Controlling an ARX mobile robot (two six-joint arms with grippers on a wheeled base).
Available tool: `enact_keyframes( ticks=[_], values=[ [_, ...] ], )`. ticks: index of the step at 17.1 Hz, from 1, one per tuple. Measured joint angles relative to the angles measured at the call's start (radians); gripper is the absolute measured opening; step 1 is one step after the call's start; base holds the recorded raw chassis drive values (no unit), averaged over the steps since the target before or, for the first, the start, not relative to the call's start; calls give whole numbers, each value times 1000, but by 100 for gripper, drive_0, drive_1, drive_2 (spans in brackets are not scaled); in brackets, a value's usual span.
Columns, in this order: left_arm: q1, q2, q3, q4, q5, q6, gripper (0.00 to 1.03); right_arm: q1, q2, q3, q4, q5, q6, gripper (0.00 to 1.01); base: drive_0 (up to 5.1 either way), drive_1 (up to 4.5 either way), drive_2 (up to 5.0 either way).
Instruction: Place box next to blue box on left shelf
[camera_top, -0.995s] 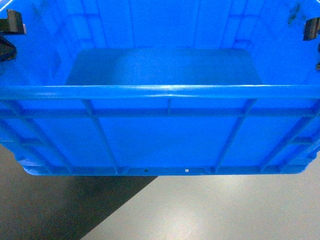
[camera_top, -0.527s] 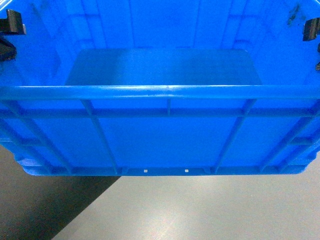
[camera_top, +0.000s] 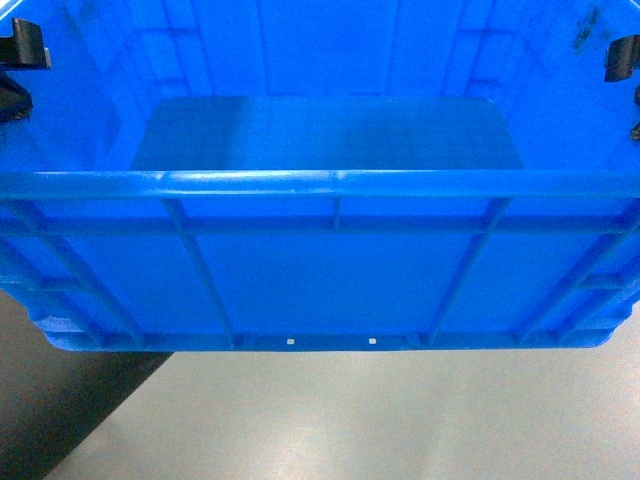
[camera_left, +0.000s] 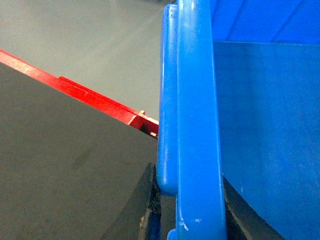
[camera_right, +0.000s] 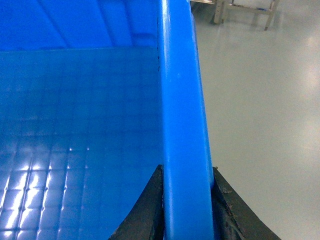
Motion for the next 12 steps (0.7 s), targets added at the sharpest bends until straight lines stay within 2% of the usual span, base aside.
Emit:
enact_keyframes(
  ticks=[12],
  values=[
    [0, 0, 0, 0, 0, 0, 19, 0, 0, 0, 0, 0, 0, 18, -164, -164, -164]
  ],
)
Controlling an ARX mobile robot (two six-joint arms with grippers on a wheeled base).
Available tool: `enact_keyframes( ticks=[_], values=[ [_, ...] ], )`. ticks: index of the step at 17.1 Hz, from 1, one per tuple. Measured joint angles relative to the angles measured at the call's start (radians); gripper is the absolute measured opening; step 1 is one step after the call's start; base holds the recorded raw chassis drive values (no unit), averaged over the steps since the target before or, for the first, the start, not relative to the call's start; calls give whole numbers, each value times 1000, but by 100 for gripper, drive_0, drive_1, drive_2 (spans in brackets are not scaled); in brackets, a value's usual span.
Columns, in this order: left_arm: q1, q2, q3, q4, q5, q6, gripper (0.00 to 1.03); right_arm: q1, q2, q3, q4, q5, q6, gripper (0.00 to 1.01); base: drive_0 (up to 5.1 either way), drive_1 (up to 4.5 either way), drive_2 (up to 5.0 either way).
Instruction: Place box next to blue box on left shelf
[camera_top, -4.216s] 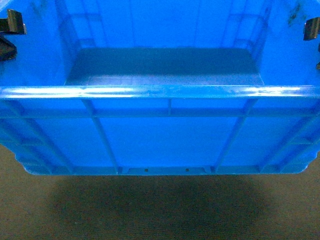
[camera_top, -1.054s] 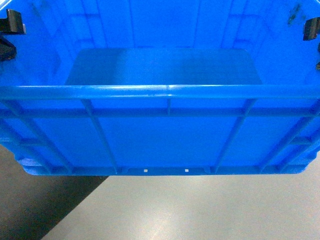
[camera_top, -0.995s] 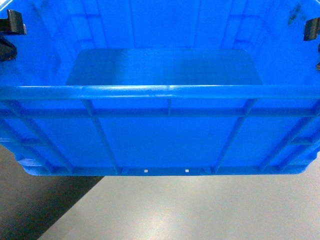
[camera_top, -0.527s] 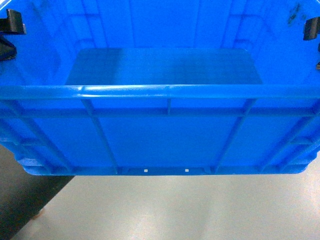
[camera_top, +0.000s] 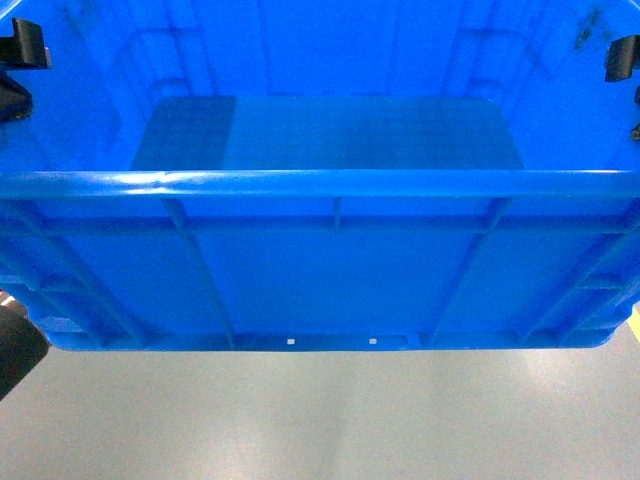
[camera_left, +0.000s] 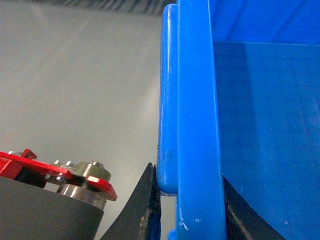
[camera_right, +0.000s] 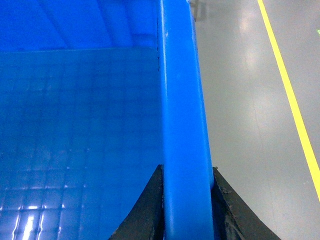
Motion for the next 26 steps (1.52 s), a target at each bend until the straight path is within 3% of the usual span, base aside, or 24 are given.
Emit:
enact_keyframes(
  ticks=[13, 26],
  values=[
    [0, 0, 0, -2, 0, 0, 19, 0, 0, -2, -3, 0, 0, 18, -164, -164, -164],
    [-5, -1, -2, -2, -1, -2, 19, 0, -7, -5, -2, 5, 0, 18, -9, 403, -421]
  ],
)
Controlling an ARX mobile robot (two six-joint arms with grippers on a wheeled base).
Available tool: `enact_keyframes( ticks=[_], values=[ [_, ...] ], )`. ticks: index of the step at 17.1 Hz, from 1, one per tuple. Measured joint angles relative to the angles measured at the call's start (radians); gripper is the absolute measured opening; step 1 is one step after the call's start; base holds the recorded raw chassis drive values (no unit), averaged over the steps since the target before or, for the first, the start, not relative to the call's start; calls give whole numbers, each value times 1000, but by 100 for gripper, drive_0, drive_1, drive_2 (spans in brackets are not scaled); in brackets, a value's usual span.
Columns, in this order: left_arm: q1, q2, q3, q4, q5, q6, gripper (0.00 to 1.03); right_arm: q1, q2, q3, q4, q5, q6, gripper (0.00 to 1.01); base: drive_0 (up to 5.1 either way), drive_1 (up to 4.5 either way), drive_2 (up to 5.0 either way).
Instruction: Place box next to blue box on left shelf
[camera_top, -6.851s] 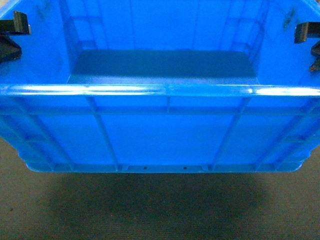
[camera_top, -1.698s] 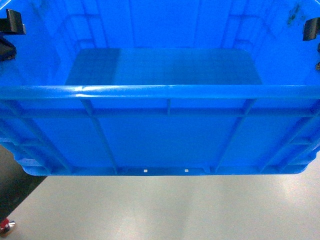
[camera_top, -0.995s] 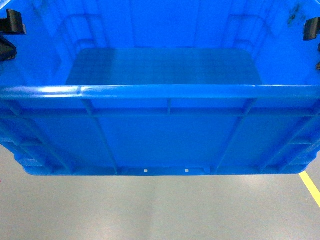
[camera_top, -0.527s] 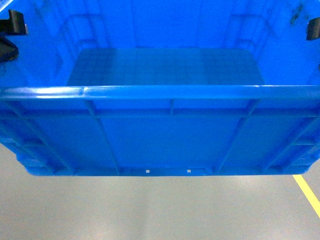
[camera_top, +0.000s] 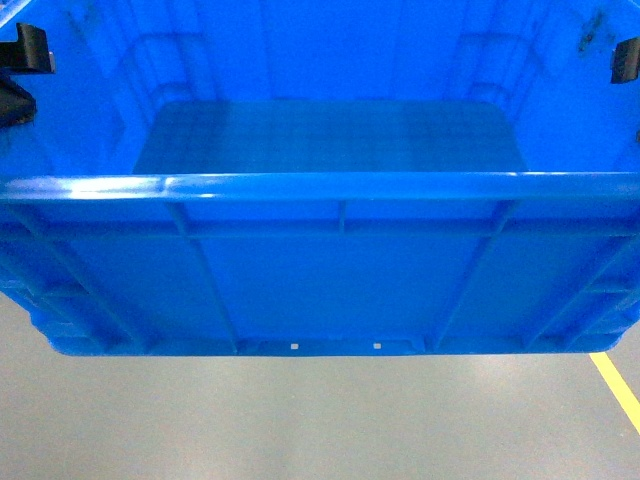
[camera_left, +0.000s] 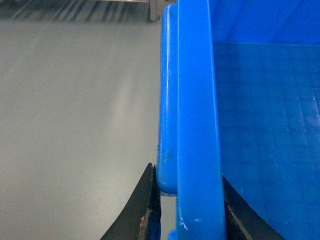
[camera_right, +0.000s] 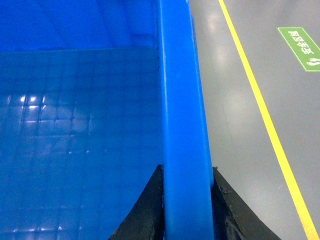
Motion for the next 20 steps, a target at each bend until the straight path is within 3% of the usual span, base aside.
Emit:
enact_keyframes(
  ticks=[20],
  values=[
    [0, 0, 0, 3, -1, 0, 19, 0, 1, 0, 0, 0, 2, 18, -9, 407, -424]
  ],
)
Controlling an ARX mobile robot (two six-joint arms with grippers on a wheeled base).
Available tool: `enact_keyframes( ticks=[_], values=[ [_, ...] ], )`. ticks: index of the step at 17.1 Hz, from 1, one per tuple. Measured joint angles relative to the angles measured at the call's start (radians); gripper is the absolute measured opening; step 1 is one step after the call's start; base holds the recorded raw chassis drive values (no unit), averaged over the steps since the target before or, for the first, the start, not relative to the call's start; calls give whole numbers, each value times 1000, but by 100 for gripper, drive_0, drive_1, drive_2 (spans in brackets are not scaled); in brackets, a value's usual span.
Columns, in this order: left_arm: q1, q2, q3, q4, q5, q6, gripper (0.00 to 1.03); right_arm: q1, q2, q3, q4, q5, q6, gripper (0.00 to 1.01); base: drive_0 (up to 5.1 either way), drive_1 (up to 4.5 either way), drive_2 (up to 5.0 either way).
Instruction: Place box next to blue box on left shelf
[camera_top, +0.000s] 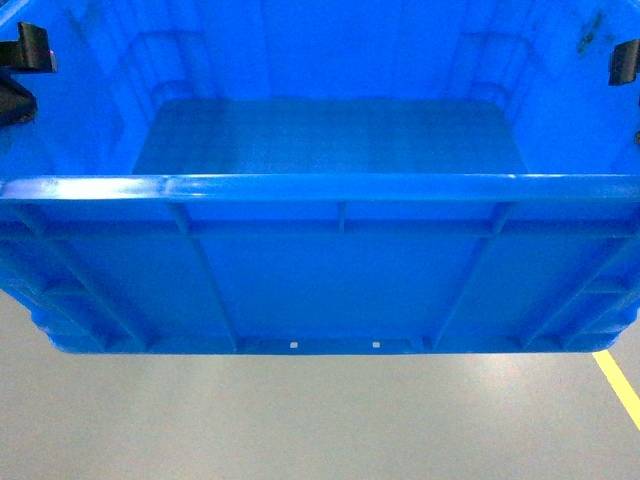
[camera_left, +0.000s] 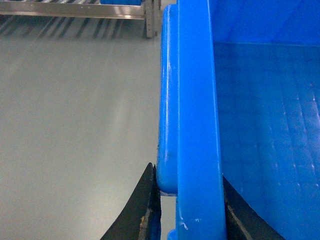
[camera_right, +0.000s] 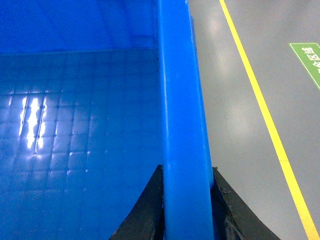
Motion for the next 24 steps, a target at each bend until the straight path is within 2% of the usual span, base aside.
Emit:
enact_keyframes(
  ticks=[24],
  values=[
    [0, 0, -1, 1, 1, -2, 19, 0, 0, 0, 2, 0, 3, 18, -1, 417, -419]
  ],
)
